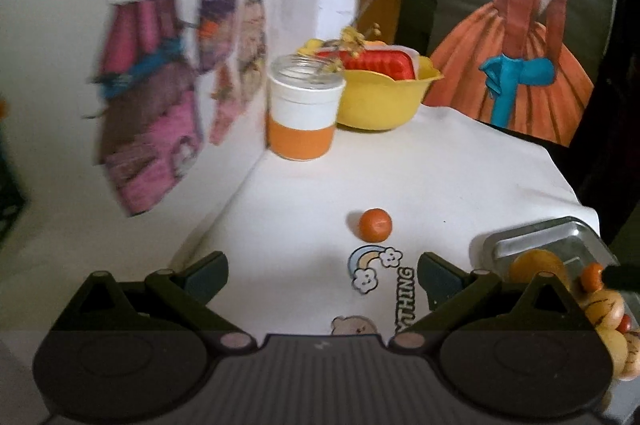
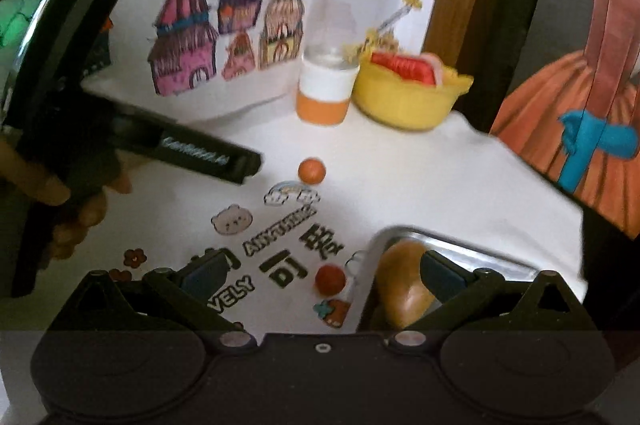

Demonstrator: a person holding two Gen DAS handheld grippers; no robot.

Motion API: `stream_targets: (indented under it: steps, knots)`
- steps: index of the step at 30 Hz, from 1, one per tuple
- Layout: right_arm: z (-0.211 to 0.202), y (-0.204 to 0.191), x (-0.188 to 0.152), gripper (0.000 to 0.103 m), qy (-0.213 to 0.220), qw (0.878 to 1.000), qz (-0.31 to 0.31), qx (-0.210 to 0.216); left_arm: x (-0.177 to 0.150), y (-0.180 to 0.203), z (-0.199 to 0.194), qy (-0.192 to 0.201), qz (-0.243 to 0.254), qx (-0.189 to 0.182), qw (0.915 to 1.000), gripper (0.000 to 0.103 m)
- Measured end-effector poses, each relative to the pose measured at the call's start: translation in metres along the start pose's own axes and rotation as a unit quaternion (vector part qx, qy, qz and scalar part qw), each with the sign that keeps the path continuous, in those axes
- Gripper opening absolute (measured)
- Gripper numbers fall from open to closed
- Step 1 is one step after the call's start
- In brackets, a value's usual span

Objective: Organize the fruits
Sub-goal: 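Grasp the tangerine with the left tool while the right tool grasps a cherry tomato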

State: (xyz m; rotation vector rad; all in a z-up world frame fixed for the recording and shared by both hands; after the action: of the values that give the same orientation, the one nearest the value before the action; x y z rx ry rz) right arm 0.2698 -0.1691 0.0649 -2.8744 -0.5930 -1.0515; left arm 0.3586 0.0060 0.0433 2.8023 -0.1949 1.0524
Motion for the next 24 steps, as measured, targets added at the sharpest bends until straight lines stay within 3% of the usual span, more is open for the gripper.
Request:
stream_targets:
  steps: [14, 18, 24]
  knots:
    - [0.043, 0.003, -0.01, 0.068, -0.019, 0.999, 0.033, 0.014, 0.02, 0.02, 0.061, -0.006, 0.038, -0.027, 0.9989, 0.1]
    - [0.046, 0.006, -0.009, 0.058, -0.021, 0.999, 0.045, 0.011, 0.021, 0.022, 0.067, -0.006, 0.041, -0.03, 0.9987, 0.091]
    - [0.049, 0.009, -0.01, 0.053, -0.024, 0.998, 0.059, 0.014, 0.023, 0.028, 0.074, -0.009, 0.049, -0.042, 0.9978, 0.074]
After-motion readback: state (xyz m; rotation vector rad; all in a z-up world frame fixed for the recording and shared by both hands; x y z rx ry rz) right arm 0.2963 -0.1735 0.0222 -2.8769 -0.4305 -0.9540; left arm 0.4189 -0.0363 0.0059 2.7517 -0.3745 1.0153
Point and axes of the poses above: each gripper's, at about its wrist camera, not at the fingertips, and z roughly the way its jaws point, y to its right, x to its top, the point moved 2 cm from there along z, roughly the way its jaws point, and after that the axes turned 9 degrees about -y, right-handed, at the moved point
